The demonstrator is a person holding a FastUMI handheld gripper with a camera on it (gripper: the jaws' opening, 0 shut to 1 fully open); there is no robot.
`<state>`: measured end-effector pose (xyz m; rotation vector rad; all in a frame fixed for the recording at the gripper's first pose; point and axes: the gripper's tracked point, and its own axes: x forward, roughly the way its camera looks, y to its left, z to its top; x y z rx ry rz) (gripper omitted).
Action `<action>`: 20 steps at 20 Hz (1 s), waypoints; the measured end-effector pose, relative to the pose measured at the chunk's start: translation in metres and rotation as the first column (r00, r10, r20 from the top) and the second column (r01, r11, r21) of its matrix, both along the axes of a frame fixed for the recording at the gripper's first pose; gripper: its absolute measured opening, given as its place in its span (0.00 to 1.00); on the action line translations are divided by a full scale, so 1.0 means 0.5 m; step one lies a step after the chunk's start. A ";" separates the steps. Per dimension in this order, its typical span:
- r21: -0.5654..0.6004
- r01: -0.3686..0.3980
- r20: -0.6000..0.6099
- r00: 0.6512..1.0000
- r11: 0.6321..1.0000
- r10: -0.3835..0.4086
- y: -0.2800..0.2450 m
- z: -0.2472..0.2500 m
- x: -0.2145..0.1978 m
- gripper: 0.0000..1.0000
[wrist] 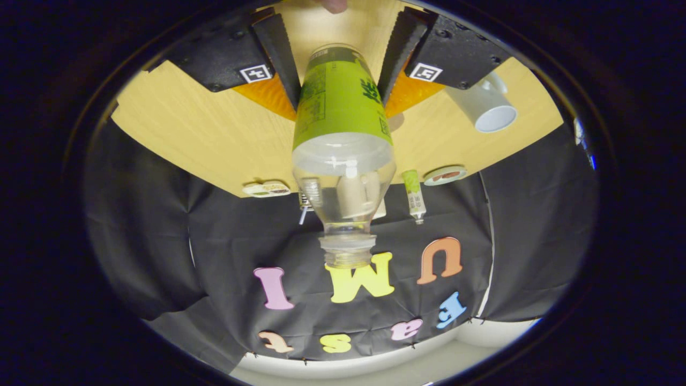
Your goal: Take the bottle from table, then pour the juice into the cup, finally place the bottle on the coaster
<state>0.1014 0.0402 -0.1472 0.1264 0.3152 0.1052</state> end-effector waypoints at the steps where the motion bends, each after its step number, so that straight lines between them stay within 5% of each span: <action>1: -0.018 -0.007 0.004 1.000 1.000 0.007 0.002 0.005 0.004 0.78; 11: -0.300 -0.070 0.049 0.995 0.951 0.089 0.033 0.078 -0.022 0.76; 20: -0.628 -0.036 0.068 0.993 0.777 0.101 0.040 0.114 -0.023 0.76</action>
